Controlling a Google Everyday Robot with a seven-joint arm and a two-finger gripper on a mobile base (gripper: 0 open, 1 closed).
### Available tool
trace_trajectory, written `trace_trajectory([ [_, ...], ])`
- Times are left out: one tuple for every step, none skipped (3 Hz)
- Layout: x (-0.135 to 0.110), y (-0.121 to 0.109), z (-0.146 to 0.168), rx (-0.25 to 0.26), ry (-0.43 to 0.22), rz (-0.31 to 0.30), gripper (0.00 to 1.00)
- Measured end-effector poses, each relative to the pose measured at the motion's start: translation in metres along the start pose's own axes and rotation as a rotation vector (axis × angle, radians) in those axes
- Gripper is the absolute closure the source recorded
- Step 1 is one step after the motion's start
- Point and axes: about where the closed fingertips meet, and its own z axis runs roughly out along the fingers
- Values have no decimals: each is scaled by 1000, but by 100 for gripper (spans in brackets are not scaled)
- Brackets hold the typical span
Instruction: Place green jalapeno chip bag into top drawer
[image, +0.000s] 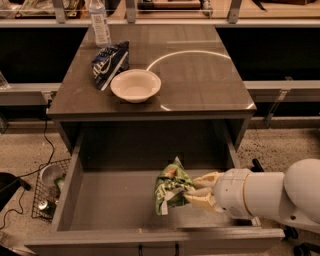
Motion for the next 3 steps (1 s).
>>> trace_trajectory([
  [-1, 1, 0, 0, 2, -4, 38],
  [-3, 2, 0, -1, 3, -8, 15],
  [-4, 3, 0, -1, 5, -12, 0],
])
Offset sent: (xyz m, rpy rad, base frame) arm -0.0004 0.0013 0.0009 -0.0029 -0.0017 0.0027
